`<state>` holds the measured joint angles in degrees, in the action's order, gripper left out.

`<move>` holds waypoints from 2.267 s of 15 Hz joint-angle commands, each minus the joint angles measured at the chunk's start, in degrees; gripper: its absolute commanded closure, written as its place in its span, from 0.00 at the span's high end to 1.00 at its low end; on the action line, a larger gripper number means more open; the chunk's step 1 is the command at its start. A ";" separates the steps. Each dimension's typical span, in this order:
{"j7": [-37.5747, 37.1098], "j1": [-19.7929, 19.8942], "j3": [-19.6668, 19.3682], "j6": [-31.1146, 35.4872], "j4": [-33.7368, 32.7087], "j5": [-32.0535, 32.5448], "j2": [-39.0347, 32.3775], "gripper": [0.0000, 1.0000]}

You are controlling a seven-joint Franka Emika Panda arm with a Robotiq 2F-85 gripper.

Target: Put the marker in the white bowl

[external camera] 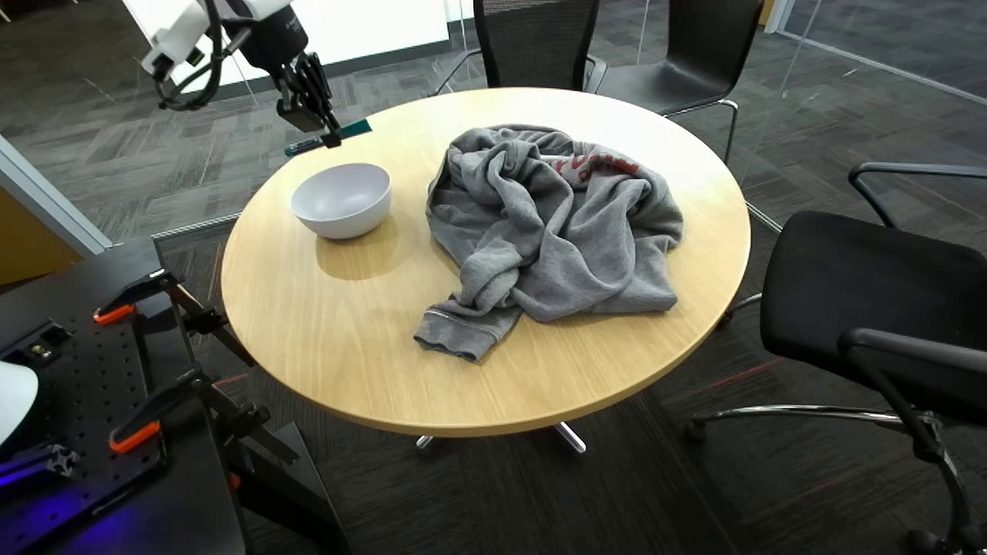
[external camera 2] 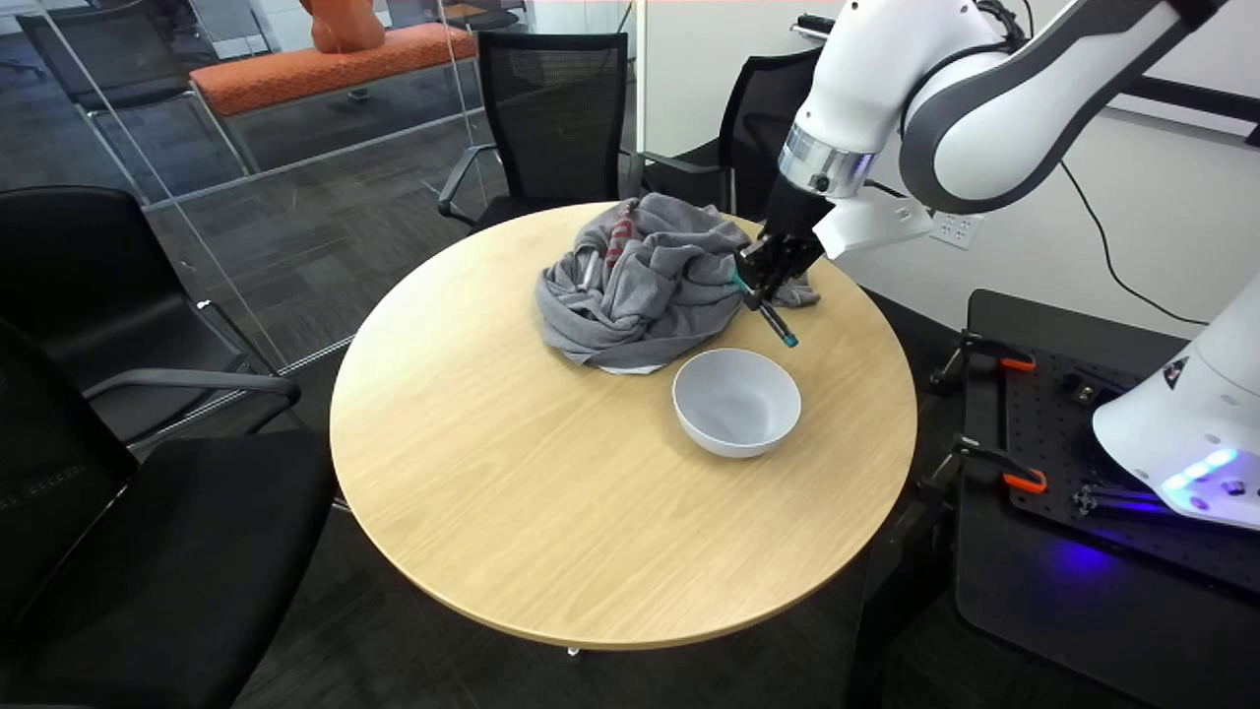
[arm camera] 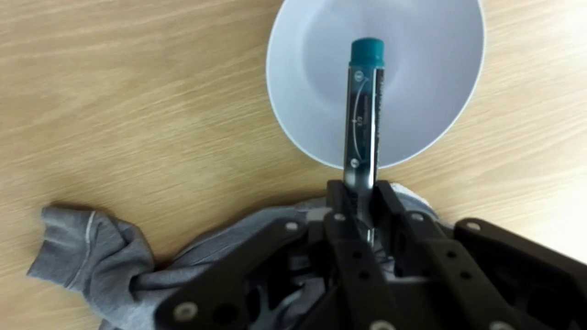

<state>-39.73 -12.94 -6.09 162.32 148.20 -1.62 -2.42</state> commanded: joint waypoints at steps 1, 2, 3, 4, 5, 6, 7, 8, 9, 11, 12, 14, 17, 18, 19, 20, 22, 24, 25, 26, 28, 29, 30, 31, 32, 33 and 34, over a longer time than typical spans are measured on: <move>2.52 3.16 4.77 -2.22 -0.52 -1.60 0.08 0.05; 2.86 3.52 5.63 -2.25 -0.92 -1.96 -0.73 0.05; 3.51 3.82 6.33 -2.40 -1.23 -2.64 -1.40 0.05; 3.93 4.03 6.98 -2.55 -1.39 -3.20 -1.94 0.05; 5.44 4.21 7.68 -2.54 -1.50 -4.59 -2.58 0.05; 6.69 4.31 8.23 -2.44 -1.68 -5.65 -3.40 0.05; 7.78 4.33 8.63 -2.27 -1.88 -6.53 -4.29 0.05; 8.94 4.36 9.04 -2.28 -2.11 -7.53 -5.10 0.05; 9.84 4.32 9.34 -1.99 -2.25 -8.19 -5.94 0.05; 10.91 4.22 9.62 -1.60 -2.66 -8.91 -7.46 0.05; 11.20 4.14 9.64 -1.52 -2.90 -8.98 -8.17 0.05; 11.06 3.96 9.39 -1.01 -3.66 -8.80 -9.78 0.05; 11.48 3.95 9.55 -0.41 -5.20 -9.31 -12.40 0.05; 11.57 3.89 9.59 -0.52 -5.67 -9.37 -13.06 0.05; 12.06 3.96 9.92 -0.29 -5.97 -9.77 -13.74 0.05; 11.83 3.62 9.78 -0.12 -6.16 -9.43 -14.26 0.05; 11.51 3.14 9.54 -0.03 -6.32 -8.91 -14.96 0.46; 11.73 3.01 9.61 0.21 -5.90 -8.93 -14.90 0.60; 11.95 2.98 9.60 0.32 -5.61 -8.88 -14.66 0.66; 11.73 2.81 9.41 0.40 -5.22 -8.69 -14.13 0.73; 10.72 2.05 8.49 1.06 -3.97 -7.62 -12.33 0.88; 10.33 1.75 8.09 1.69 -3.01 -7.26 -10.92 0.97; 10.05 1.50 7.68 2.16 -2.25 -6.91 -9.70 1.00; 9.83 1.39 7.40 2.69 -1.50 -6.74 -8.52 1.00; 9.79 1.45 7.19 2.76 -0.54 -6.54 -6.85 1.00; 9.29 1.43 6.83 2.32 0.18 -6.17 -5.40 1.00; 9.29 1.63 6.73 2.12 1.12 -5.83 -3.74 1.00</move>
<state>-29.50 -10.69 1.95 164.13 144.83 -8.84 -12.75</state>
